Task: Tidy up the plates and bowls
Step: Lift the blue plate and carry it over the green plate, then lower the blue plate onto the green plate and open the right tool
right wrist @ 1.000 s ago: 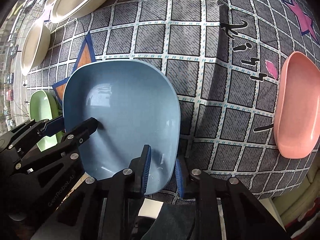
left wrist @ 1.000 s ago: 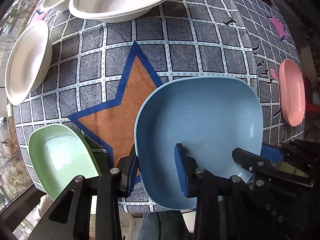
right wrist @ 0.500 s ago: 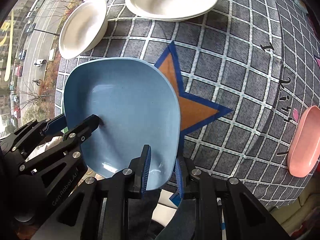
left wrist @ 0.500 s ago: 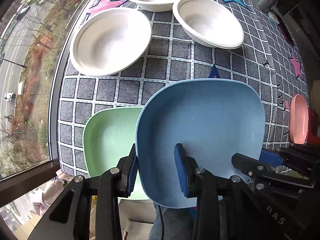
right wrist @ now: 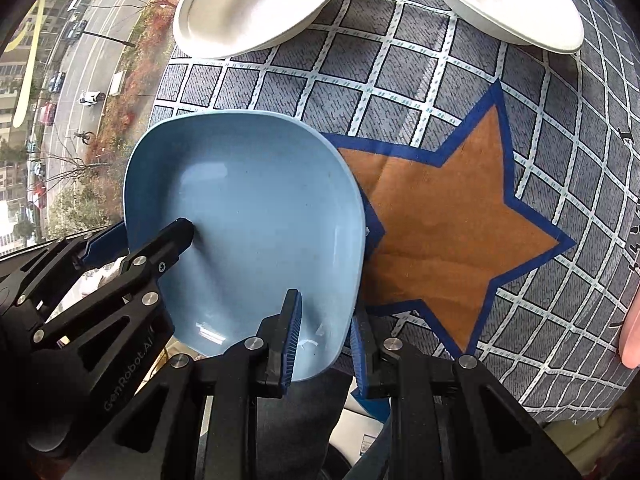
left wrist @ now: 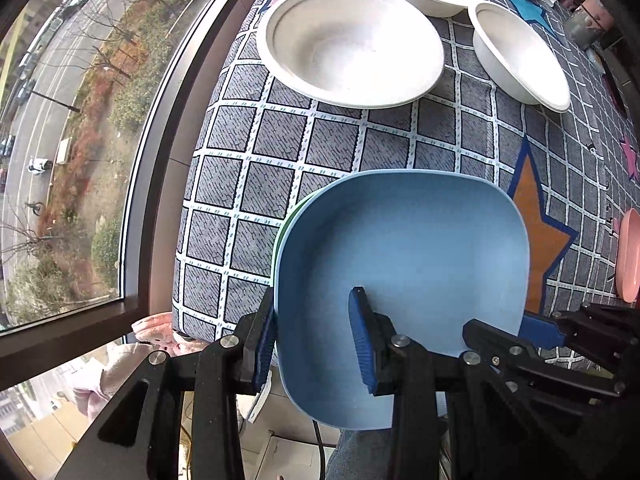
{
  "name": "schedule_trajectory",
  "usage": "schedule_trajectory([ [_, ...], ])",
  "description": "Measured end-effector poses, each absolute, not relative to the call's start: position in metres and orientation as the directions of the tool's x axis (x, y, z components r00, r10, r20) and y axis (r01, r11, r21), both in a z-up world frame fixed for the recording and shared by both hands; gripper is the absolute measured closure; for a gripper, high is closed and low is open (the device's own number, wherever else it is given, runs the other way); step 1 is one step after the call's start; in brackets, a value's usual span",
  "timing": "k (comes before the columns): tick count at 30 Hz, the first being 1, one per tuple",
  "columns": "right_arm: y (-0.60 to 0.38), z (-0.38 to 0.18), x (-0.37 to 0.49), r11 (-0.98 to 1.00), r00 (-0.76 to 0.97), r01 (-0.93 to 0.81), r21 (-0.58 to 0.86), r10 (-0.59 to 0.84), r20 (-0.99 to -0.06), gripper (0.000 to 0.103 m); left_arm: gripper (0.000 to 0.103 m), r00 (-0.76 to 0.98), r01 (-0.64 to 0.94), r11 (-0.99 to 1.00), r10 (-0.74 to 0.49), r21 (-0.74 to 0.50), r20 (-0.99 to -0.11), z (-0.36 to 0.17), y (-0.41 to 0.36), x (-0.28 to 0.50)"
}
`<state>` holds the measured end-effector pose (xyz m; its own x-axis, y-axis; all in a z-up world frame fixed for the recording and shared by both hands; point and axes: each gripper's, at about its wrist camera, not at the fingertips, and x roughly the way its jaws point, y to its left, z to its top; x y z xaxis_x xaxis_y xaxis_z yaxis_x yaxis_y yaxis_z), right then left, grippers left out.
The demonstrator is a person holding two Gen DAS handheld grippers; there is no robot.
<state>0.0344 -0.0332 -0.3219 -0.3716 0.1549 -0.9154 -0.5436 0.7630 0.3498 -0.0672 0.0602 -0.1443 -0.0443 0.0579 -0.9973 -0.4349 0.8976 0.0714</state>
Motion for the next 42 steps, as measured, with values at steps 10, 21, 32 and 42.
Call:
schedule_trajectory([
  [10,-0.018,-0.318,0.026,0.776,-0.28,-0.577,0.254,0.104,-0.954,0.033,0.029,-0.024,-0.435,0.892,0.124,0.122,-0.992,-0.143,0.082,-0.078],
  [21,0.009,-0.349,-0.001,0.777,-0.393,-0.555,0.296,0.069,-0.917,0.033,0.029,-0.088,-0.44,0.893,0.064,0.097,-0.994,-0.168,0.089,-0.073],
  [32,0.079,-0.357,-0.012,0.768,-0.421,-0.559,0.312,0.061,-0.905,0.033,0.029,-0.064,-0.436,0.9,0.002,0.029,-0.998,-0.176,0.095,-0.037],
  [42,0.103,-0.33,-0.008,0.704,-0.358,-0.657,0.27,0.024,-0.933,0.015,0.023,-0.016,-0.504,0.862,0.059,0.059,-0.998,-0.132,0.108,-0.041],
])
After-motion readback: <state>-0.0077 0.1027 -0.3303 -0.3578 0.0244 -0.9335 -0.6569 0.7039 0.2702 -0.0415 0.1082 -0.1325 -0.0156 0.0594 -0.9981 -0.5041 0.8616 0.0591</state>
